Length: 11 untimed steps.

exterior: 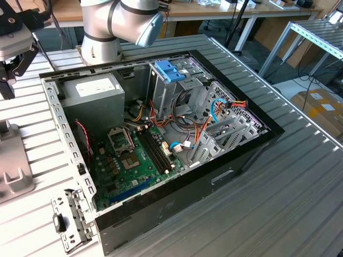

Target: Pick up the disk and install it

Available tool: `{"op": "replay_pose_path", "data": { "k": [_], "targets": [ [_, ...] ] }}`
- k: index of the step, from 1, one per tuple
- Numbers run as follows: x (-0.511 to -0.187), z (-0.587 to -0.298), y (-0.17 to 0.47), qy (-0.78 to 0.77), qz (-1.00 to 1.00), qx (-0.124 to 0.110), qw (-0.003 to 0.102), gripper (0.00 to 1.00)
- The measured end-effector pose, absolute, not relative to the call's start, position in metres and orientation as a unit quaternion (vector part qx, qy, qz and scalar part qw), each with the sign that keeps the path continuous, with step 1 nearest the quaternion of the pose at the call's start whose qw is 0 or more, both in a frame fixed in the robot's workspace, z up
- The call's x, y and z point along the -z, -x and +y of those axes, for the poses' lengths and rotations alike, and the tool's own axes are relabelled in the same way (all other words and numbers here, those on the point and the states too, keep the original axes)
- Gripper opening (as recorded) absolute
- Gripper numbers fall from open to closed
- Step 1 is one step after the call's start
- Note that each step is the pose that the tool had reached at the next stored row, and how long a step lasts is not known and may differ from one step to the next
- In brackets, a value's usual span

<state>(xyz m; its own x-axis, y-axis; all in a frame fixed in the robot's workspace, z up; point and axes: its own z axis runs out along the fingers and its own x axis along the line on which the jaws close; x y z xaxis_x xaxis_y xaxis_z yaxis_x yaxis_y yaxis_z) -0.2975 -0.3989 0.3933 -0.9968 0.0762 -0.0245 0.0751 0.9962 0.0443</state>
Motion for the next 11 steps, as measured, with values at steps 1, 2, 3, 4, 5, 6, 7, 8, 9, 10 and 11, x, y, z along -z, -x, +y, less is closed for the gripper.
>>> {"op": "replay_pose_path", "data": {
  "k": [1,2,3,4,5,6,7,8,9,10,11],
  "targets": [
    [-0.3933,-0.3989,0.298,-0.038,0.999,-0.022,0.013,0.11],
    [-0.3933,-0.3989,0.2984,-0.038,0.999,-0.022,0.013,0.11],
    [-0.3933,-0.3989,0.2988,-0.038,0.999,-0.022,0.013,0.11],
    [-0.3933,-0.3989,0.2991,-0.038,0.999,-0.022,0.013,0.11],
    [-0.3933,-0.3989,0.2996,-0.038,0.999,-0.022,0.013,0.11],
    [-0.3933,-0.3989,0.3003,-0.038,0.999,-0.022,0.013,0.11],
    [-0.3933,-0.3989,0.3011,-0.038,0.999,-0.022,0.013,0.11],
    [-0.3933,-0.3989,0.3015,-0.038,0.999,-0.022,0.013,0.11],
    [-0.3933,-0.3989,0.3018,-0.038,0.999,-0.022,0.013,0.11],
    [-0.3933,-0.3989,0.3022,-0.038,0.999,-0.022,0.013,0.11],
    [-0.3933,-0.399,0.3025,-0.038,0.999,-0.022,0.013,0.11]
  ]
}}
